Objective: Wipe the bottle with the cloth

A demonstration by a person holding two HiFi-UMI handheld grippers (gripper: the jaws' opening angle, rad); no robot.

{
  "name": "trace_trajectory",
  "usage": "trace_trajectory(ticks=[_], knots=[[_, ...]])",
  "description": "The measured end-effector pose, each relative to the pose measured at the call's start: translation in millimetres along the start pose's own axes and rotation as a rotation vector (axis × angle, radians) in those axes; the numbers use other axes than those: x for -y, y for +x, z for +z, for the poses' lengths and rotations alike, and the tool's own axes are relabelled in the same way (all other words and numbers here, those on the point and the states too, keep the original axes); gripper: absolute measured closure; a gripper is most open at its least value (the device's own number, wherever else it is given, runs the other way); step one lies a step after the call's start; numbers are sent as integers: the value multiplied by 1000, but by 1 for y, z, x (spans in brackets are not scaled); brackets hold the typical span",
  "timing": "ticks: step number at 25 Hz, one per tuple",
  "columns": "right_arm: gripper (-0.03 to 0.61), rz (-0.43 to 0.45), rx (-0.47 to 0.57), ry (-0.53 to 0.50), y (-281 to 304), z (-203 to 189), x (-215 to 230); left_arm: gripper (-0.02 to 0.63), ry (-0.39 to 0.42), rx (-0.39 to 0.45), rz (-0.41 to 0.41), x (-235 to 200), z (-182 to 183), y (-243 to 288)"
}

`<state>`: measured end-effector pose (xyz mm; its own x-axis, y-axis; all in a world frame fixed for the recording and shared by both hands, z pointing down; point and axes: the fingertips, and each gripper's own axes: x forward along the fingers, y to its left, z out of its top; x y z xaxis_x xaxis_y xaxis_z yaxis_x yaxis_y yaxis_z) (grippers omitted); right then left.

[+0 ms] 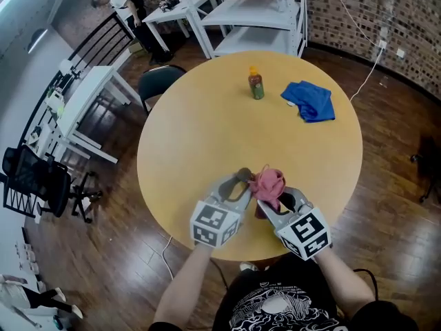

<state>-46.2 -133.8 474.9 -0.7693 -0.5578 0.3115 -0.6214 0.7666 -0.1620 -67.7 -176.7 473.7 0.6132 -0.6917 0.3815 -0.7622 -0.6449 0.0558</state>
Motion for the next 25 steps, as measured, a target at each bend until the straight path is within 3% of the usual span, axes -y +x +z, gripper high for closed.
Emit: trace_trajectory(ticks=[13, 25], knots=[[472, 65, -136, 12, 31, -47, -16, 477, 3, -4, -9, 2, 1, 1], [472, 80, -477, 100, 45, -116, -15, 477, -5, 5, -5, 3, 3, -1]])
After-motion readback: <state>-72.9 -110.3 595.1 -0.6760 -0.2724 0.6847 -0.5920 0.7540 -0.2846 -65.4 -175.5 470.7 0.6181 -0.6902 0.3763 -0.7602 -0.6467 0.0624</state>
